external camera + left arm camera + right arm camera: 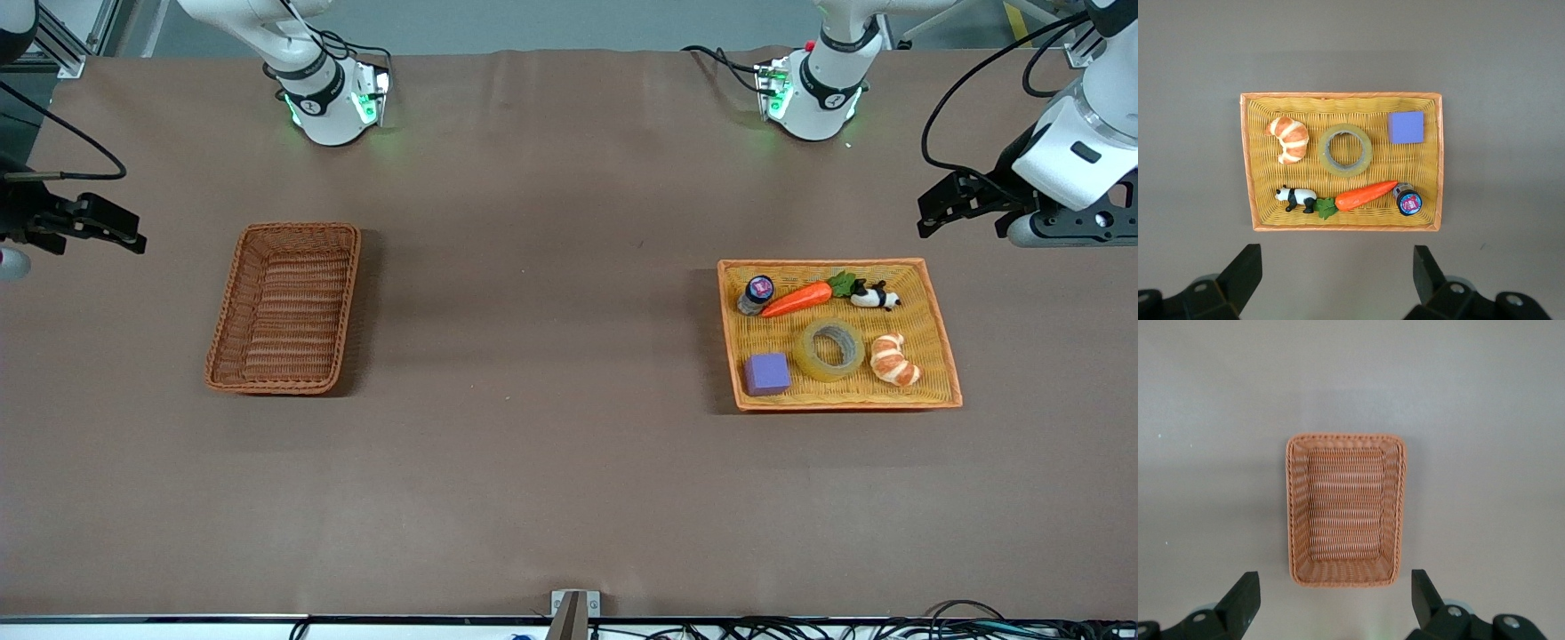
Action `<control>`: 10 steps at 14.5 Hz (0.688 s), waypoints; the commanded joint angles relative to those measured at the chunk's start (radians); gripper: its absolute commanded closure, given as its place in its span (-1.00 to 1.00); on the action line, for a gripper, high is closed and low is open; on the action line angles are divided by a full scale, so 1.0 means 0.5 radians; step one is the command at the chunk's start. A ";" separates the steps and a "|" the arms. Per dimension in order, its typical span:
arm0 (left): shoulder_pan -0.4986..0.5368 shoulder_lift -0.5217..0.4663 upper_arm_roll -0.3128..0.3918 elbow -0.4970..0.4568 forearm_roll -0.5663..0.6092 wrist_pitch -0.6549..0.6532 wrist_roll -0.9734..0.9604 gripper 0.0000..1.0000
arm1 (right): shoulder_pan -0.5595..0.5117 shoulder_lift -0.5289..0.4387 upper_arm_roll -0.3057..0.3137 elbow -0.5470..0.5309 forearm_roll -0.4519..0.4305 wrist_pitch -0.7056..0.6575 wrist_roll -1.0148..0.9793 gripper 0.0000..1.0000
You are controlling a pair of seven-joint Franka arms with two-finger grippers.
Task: Move tape to another basket
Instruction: 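Move the left gripper over the tape roll in the yellow tray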
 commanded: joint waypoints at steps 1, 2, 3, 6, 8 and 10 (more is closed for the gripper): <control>-0.009 -0.016 0.009 -0.008 -0.005 0.023 0.018 -1.00 | -0.027 -0.018 0.025 -0.025 0.027 0.044 -0.029 -1.00; -0.009 -0.013 0.009 -0.005 -0.008 0.023 0.018 -1.00 | -0.027 -0.018 0.025 -0.025 0.030 0.041 -0.029 -1.00; -0.003 -0.010 0.009 0.001 -0.005 0.023 0.021 -1.00 | -0.033 -0.018 0.025 -0.025 0.027 0.038 -0.029 -1.00; -0.016 0.042 0.006 0.001 0.050 0.014 -0.018 -1.00 | -0.024 -0.018 0.028 -0.022 0.027 0.028 -0.023 -1.00; -0.016 0.054 0.009 -0.002 0.038 0.014 -0.015 -1.00 | -0.024 -0.018 0.025 -0.025 0.027 0.019 -0.020 -1.00; -0.003 0.088 0.018 -0.041 0.026 0.029 0.015 -1.00 | -0.018 -0.021 0.028 -0.025 0.027 0.016 -0.005 -1.00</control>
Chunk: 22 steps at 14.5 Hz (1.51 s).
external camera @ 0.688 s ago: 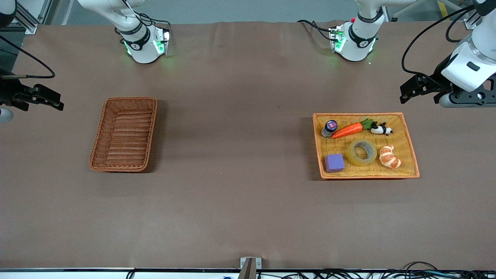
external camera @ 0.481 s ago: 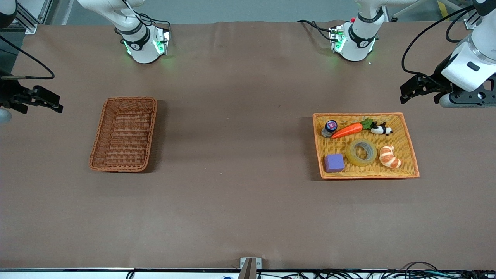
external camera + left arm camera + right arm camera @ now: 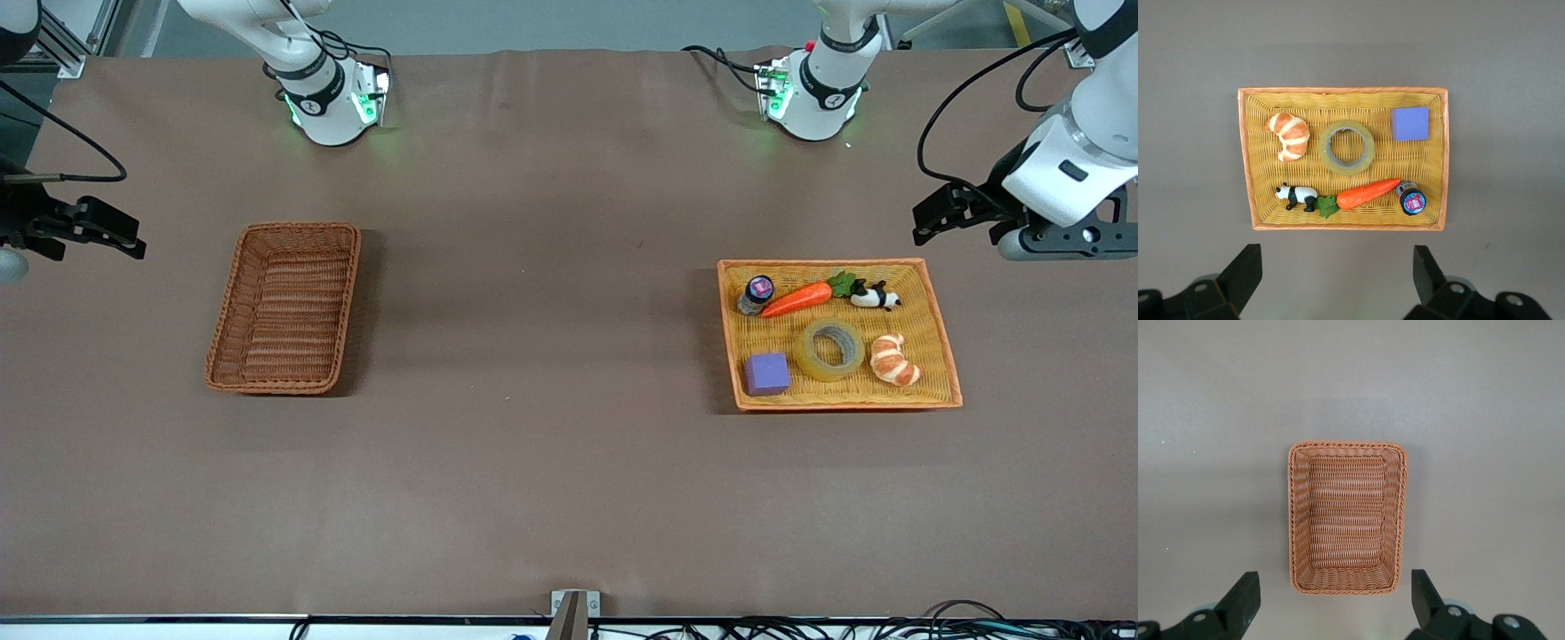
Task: Move tape to another basket
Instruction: 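Move the left gripper over the tape roll in the yellow tray, then lower the left gripper and grasp the tape roll's rim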
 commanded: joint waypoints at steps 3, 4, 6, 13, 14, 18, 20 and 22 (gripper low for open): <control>0.005 0.048 0.035 -0.233 0.015 0.214 0.031 -1.00 | -0.036 -0.018 0.018 -0.023 0.019 0.001 0.002 -1.00; 0.002 0.048 0.062 -0.334 0.015 0.370 0.034 -1.00 | -0.036 -0.012 0.018 -0.023 0.019 0.017 -0.002 -1.00; 0.002 0.091 0.069 -0.530 0.015 0.662 0.034 -1.00 | -0.033 -0.012 0.021 -0.023 0.019 0.011 -0.011 -1.00; 0.009 0.591 0.124 -0.605 0.024 1.009 0.025 -1.00 | -0.097 -0.012 0.015 -0.017 0.022 -0.005 -0.026 -1.00; 0.009 0.631 0.127 -0.602 0.024 1.037 0.013 -1.00 | -0.094 -0.012 0.015 -0.014 0.022 0.001 -0.026 -1.00; 0.009 0.806 0.164 -0.605 0.030 1.166 -0.018 -1.00 | -0.091 -0.005 0.018 0.004 -0.003 0.017 -0.005 -1.00; 0.005 0.882 0.167 -0.605 0.030 1.224 -0.085 -1.00 | -0.079 -0.008 0.018 0.044 -0.018 -0.002 -0.008 -1.00; -0.013 0.938 0.164 -0.623 0.033 1.255 -0.165 -1.00 | -0.113 0.001 0.018 0.054 0.031 0.004 -0.044 -1.00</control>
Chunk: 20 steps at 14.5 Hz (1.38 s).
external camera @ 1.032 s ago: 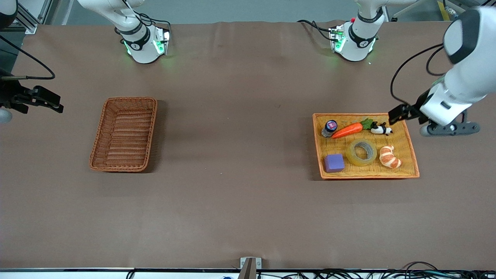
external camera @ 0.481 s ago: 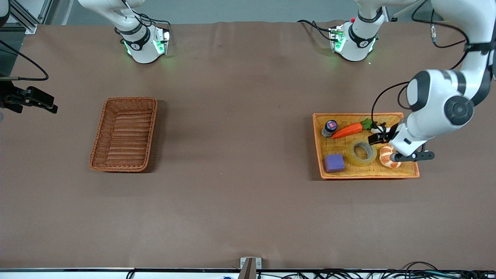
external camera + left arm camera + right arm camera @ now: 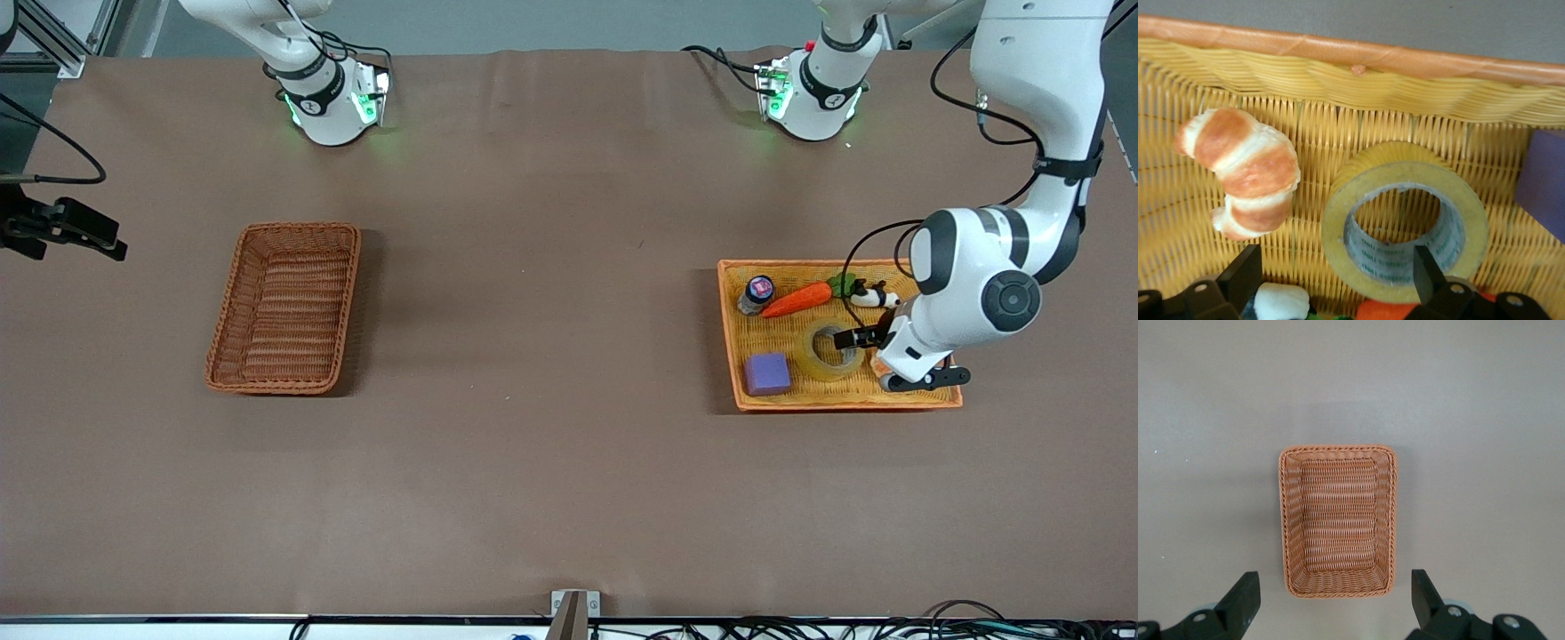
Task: Move tape to another basket
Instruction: 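Lower the left gripper and grasp the tape roll's rim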
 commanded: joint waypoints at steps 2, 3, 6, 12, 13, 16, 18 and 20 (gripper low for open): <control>-0.030 0.078 0.008 -0.059 0.039 0.132 -0.134 -1.00 | -0.056 -0.002 0.022 0.031 0.053 0.006 -0.080 -1.00; -0.030 0.081 0.008 -0.108 0.039 0.202 -0.134 -1.00 | -0.059 -0.002 0.022 0.031 0.044 -0.010 -0.080 -1.00; -0.018 0.124 0.011 -0.148 0.039 0.363 -0.134 -0.52 | -0.062 -0.002 0.022 0.025 0.044 0.009 -0.074 -1.00; -0.009 -0.011 0.008 -0.160 0.039 0.226 -0.171 0.96 | -0.043 -0.008 0.034 0.031 0.059 -0.016 -0.050 -1.00; -0.009 -0.054 0.008 -0.154 0.039 0.146 -0.171 0.96 | -0.037 -0.008 0.034 0.031 0.059 -0.028 -0.047 -1.00; -0.012 -0.289 -0.008 -0.130 0.039 -0.136 -0.177 0.95 | -0.043 -0.011 0.031 0.028 0.056 -0.031 -0.050 -1.00; -0.018 -0.419 -0.056 -0.057 0.039 -0.302 -0.198 0.95 | -0.056 -0.011 0.031 0.028 0.056 -0.034 -0.050 -1.00; -0.015 -0.431 -0.182 0.099 0.039 -0.465 -0.211 0.92 | -0.059 -0.008 0.031 0.025 0.056 -0.031 -0.053 -1.00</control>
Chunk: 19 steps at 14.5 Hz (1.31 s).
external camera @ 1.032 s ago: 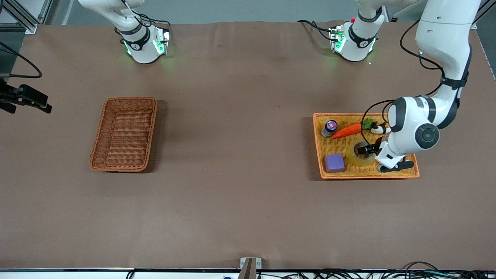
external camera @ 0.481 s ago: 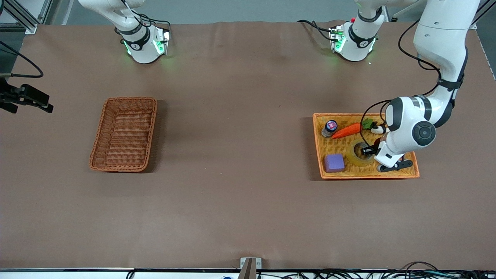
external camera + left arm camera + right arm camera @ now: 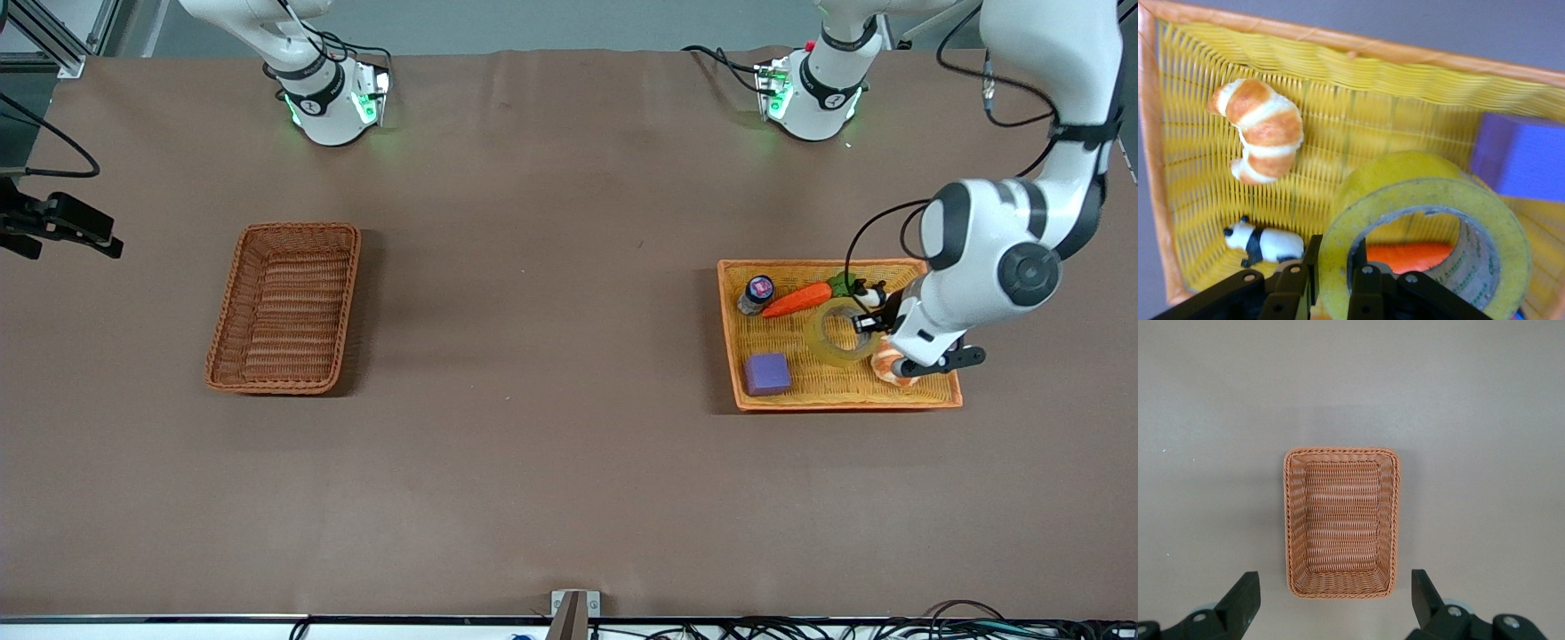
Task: Move tape to another basket
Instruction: 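Lift the tape roll and carry it toward the table middle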
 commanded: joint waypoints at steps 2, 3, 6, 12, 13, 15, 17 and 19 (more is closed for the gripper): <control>-0.021 -0.023 -0.271 0.278 0.032 -0.227 -0.158 0.93 | -0.036 -0.008 0.015 0.009 0.017 -0.011 -0.017 -1.00; -0.021 0.002 -0.363 0.327 0.032 -0.230 -0.244 0.94 | -0.027 -0.011 0.015 0.009 0.008 -0.014 -0.011 -1.00; -0.036 0.185 -0.667 0.557 0.038 -0.227 -0.520 0.95 | -0.036 -0.008 0.018 0.009 0.017 -0.011 -0.008 -1.00; -0.287 0.777 -1.110 0.999 0.482 -0.227 -1.277 1.00 | -0.033 -0.002 0.018 0.009 0.023 0.004 -0.011 -1.00; -0.391 0.878 -1.110 1.103 0.520 -0.227 -1.358 0.98 | -0.039 0.001 0.018 0.012 0.023 0.004 -0.023 -1.00; -0.621 1.099 -1.089 1.336 0.535 -0.227 -1.426 0.97 | -0.042 0.001 0.018 0.009 0.029 0.004 -0.027 -1.00; -0.839 1.232 -0.954 1.502 0.539 -0.199 -1.460 0.92 | -0.052 0.004 0.018 0.012 0.026 0.007 -0.027 -1.00; -1.084 1.330 -0.743 1.628 0.536 -0.135 -1.512 0.88 | -0.042 0.007 0.015 0.003 0.026 0.013 -0.024 -1.00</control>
